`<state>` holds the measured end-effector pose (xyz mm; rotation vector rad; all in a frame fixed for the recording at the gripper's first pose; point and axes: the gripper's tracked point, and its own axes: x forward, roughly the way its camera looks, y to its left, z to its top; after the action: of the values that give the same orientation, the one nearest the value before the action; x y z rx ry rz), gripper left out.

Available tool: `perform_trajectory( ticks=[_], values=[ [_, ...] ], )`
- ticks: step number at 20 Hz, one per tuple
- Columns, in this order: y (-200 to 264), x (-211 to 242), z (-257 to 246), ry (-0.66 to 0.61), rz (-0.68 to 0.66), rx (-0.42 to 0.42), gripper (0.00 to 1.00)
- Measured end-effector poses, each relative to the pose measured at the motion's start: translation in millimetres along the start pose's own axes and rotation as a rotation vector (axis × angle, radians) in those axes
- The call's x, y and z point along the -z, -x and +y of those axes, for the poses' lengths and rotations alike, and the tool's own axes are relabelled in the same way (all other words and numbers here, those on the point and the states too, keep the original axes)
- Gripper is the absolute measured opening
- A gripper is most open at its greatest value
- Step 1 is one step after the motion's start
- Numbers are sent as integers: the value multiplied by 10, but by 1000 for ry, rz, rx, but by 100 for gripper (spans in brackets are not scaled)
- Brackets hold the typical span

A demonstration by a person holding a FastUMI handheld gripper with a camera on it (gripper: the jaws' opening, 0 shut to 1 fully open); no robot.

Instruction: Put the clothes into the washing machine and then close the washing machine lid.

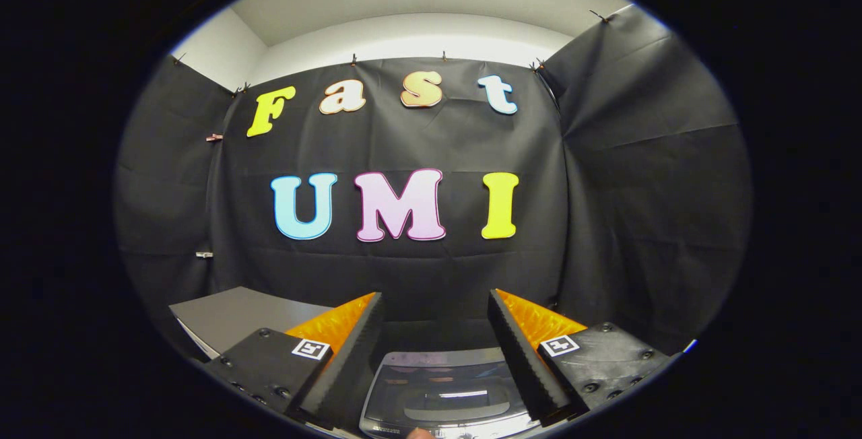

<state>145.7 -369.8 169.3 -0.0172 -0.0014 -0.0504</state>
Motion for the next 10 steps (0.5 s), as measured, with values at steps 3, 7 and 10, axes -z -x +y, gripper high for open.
perform_trajectory(
  ticks=[3,7,10],
  values=[
    [-17,9,-14,-5,4,4,98],
    [-10,4,-25,5,13,3,98],
    [-19,10,-44,1,22,5,98]
  ],
)
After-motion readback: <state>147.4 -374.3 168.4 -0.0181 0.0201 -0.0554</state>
